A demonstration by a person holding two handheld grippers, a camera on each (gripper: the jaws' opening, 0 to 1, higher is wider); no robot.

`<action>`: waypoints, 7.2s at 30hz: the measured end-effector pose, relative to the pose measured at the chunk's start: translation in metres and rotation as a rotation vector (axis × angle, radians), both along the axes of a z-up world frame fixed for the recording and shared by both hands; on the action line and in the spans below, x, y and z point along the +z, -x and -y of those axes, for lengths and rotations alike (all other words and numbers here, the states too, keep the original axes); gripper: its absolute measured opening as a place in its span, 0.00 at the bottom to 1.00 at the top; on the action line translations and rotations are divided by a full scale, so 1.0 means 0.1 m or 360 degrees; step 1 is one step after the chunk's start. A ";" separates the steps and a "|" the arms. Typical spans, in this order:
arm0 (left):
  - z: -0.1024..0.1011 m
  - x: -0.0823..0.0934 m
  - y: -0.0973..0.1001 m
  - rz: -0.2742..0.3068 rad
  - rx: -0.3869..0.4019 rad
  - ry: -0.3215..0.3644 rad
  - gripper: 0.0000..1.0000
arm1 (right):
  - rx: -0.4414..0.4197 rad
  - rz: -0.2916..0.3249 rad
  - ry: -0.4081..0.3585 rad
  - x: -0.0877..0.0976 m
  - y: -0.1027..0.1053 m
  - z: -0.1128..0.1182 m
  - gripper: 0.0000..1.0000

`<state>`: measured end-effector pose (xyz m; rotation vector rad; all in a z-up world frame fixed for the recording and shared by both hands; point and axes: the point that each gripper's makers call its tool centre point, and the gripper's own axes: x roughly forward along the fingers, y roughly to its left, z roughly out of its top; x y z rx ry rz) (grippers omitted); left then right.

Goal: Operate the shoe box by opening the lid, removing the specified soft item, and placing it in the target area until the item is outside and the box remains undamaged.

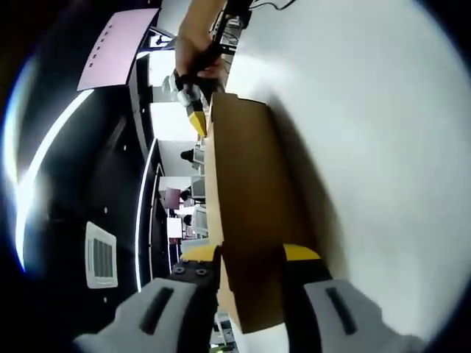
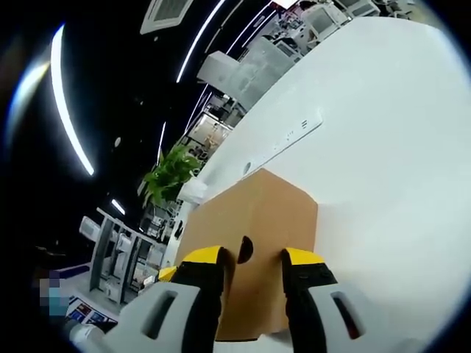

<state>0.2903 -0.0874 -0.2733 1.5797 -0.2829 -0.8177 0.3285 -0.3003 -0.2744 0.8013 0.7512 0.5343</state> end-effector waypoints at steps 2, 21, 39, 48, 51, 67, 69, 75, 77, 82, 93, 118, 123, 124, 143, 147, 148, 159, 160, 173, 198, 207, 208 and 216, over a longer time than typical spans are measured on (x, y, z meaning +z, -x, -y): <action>0.00 0.00 0.00 0.0011 -0.0003 0.0006 0.31 | -0.0003 0.0003 0.0013 0.00 0.00 0.00 0.31; 0.00 0.00 0.00 0.0031 0.0002 0.0036 0.31 | -0.0045 0.0348 0.0276 0.43 -0.04 0.10 0.31; -0.01 -0.01 0.00 0.0017 0.0007 0.0047 0.30 | 0.0415 0.1247 0.1555 1.11 0.51 -0.43 0.42; -0.01 0.00 0.00 0.0018 -0.0003 0.0057 0.30 | 0.0526 0.1532 0.2092 1.20 0.64 -0.59 0.41; -0.01 0.00 0.00 0.0015 -0.0003 0.0073 0.30 | 0.0557 0.1592 0.2246 1.14 0.71 -0.67 0.42; 0.01 0.02 0.02 0.0008 -0.0024 0.0125 0.30 | 0.0789 0.1761 0.2696 0.50 0.80 -1.11 0.50; 0.01 0.02 0.03 0.0009 -0.0027 0.0134 0.30 | 0.0811 0.1737 0.2717 0.37 0.78 -1.13 0.50; 0.01 0.02 0.01 0.0011 -0.0028 0.0131 0.30 | 0.0780 0.1703 0.2862 0.26 0.71 -1.14 0.54; 0.01 0.02 0.01 0.0013 -0.0033 0.0135 0.30 | 0.0772 0.1710 0.2911 0.25 0.68 -1.13 0.54; 0.01 0.02 0.01 0.0017 -0.0035 0.0144 0.30 | 0.0755 0.1696 0.3000 0.21 0.64 -1.10 0.54; 0.02 0.01 0.00 0.0019 -0.0038 0.0156 0.30 | 0.0682 0.1718 0.3134 0.25 0.57 -1.07 0.54; 0.03 0.01 0.01 0.0031 -0.0038 0.0178 0.30 | 0.0708 0.1713 0.3239 0.11 0.49 -1.13 0.39; 0.03 0.00 0.01 0.0046 -0.0029 0.0179 0.30 | 0.0713 0.1700 0.3247 0.08 0.49 -1.13 0.36; 0.03 0.01 0.01 0.0047 -0.0028 0.0182 0.30 | 0.0714 0.1699 0.3245 0.08 0.49 -1.13 0.35; 0.03 0.01 0.00 0.0047 -0.0028 0.0184 0.30 | 0.0808 0.1708 0.3229 0.02 0.50 -1.15 0.29; 0.03 0.00 0.00 0.0048 -0.0023 0.0186 0.30 | 0.0833 0.1705 0.3215 0.02 0.50 -1.15 0.28; 0.03 0.01 0.00 0.0046 -0.0021 0.0186 0.30 | 0.0837 0.1704 0.3214 0.02 0.50 -1.15 0.28; 0.03 0.05 -0.02 -0.0004 0.0003 0.0218 0.30 | 0.0886 0.1705 0.3151 0.07 0.49 -1.15 0.28; 0.03 0.06 -0.03 -0.0010 0.0012 0.0224 0.30 | 0.0888 0.1706 0.3140 0.08 0.48 -1.15 0.28; 0.04 0.11 -0.03 -0.0047 0.0045 0.0253 0.29 | 0.0899 0.1704 0.3089 0.11 0.48 -1.17 0.28; 0.03 0.31 -0.02 -0.0149 0.0047 0.0309 0.28 | 0.0871 0.1735 0.3067 0.22 0.52 -1.19 0.28; 0.03 0.35 -0.03 -0.0179 0.0042 0.0334 0.28 | 0.0858 0.1742 0.3056 0.35 0.50 -1.17 0.28; 0.03 0.35 -0.03 -0.0179 0.0042 0.0333 0.28 | 0.0859 0.1742 0.3056 0.35 0.50 -1.17 0.28; 0.06 0.37 -0.02 -0.0176 0.0057 0.0365 0.29 | 0.0873 0.1764 0.3066 0.37 0.48 -1.15 0.28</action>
